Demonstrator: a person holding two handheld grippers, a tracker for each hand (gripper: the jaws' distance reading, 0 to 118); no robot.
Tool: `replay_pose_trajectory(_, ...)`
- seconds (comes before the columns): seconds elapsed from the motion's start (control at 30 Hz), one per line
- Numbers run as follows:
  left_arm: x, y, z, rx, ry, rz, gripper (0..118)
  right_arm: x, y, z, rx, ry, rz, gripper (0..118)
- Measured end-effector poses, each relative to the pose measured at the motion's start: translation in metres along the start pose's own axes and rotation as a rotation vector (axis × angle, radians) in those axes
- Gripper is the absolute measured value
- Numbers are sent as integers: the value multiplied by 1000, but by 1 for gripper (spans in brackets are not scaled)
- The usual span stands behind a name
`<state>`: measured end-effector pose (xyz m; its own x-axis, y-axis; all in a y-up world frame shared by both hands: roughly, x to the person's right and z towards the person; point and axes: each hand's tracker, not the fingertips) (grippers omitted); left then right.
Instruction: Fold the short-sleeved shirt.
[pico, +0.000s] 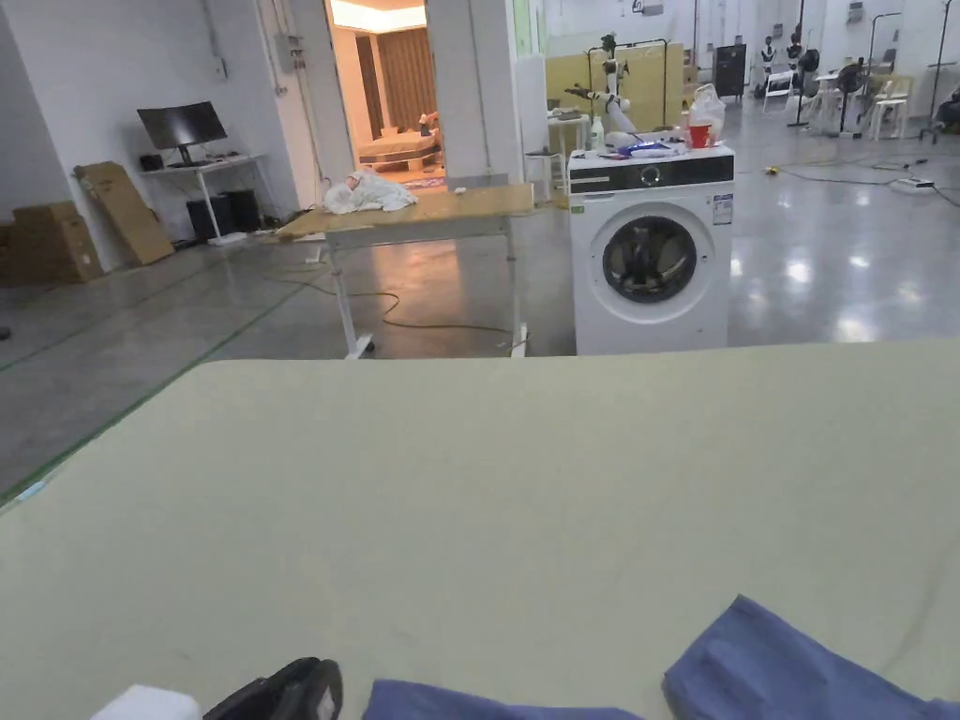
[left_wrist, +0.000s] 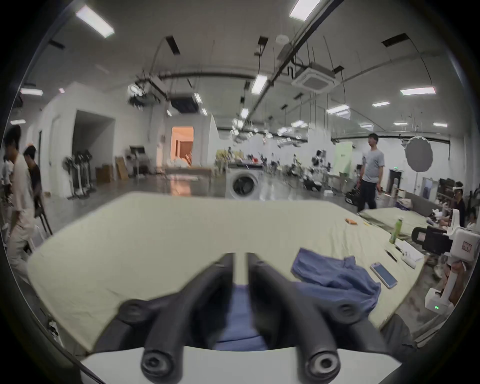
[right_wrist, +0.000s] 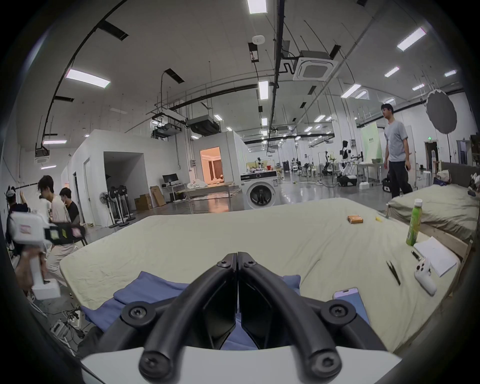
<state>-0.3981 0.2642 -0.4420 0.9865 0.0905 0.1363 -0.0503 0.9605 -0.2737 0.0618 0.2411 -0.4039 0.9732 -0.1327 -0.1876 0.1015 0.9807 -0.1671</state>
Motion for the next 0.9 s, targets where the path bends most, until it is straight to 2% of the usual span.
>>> replay_pose_trajectory(0.03,-8,-6,-22,-60,-33,32,49,2,-3,-1,-11,1,-14,0)
replay_pose_trajectory(0.13,-32,-27,-89,-210,-39,108,79,6,-8,-2,-41,-4,-34,0)
replay_pose_trajectory(0.2,-45,-40,-134,-312,8,154,79,8,-12,-1,-51,-21,-43,0)
replay_pose_trajectory(0.4,-77,-85,-237,-535,124,137,78,20,-20,3,-100,-70,-50,0)
replay_pose_trajectory(0.47,-81,-93,-254,-572,125,124,68,25,-22,6,-120,-93,-47,0)
replay_pose_trajectory(0.5,-81,-96,-261,-602,145,99,49,28,-23,6,-131,-107,-49,0)
replay_pose_trajectory(0.57,-74,-98,-257,-572,141,50,32,32,-26,6,-146,-125,-54,0)
replay_pose_trajectory(0.6,-67,-97,-259,-579,116,11,14,35,-28,6,-151,-132,-59,0)
replay_pose_trajectory(0.63,-60,-97,-262,-598,77,-11,3,37,-29,4,-158,-136,-69,0)
replay_pose_trajectory(0.73,-39,-106,-270,-637,128,-170,2,44,-26,-17,-183,-125,-83,0)
replay_pose_trajectory(0.8,-35,-107,-274,-657,125,-181,2,47,-17,-43,-206,-95,-24,2)
replay_pose_trajectory(0.83,-38,-105,-275,-662,123,-169,2,51,-12,-61,-232,-64,13,9)
replay_pose_trajectory(0.87,-40,-104,-276,-673,118,-156,2,57,-8,-80,-285,-45,33,24)
replay_pose_trajectory(0.9,-44,-102,-276,-681,114,-144,2,61,-3,-104,-348,-30,52,50)
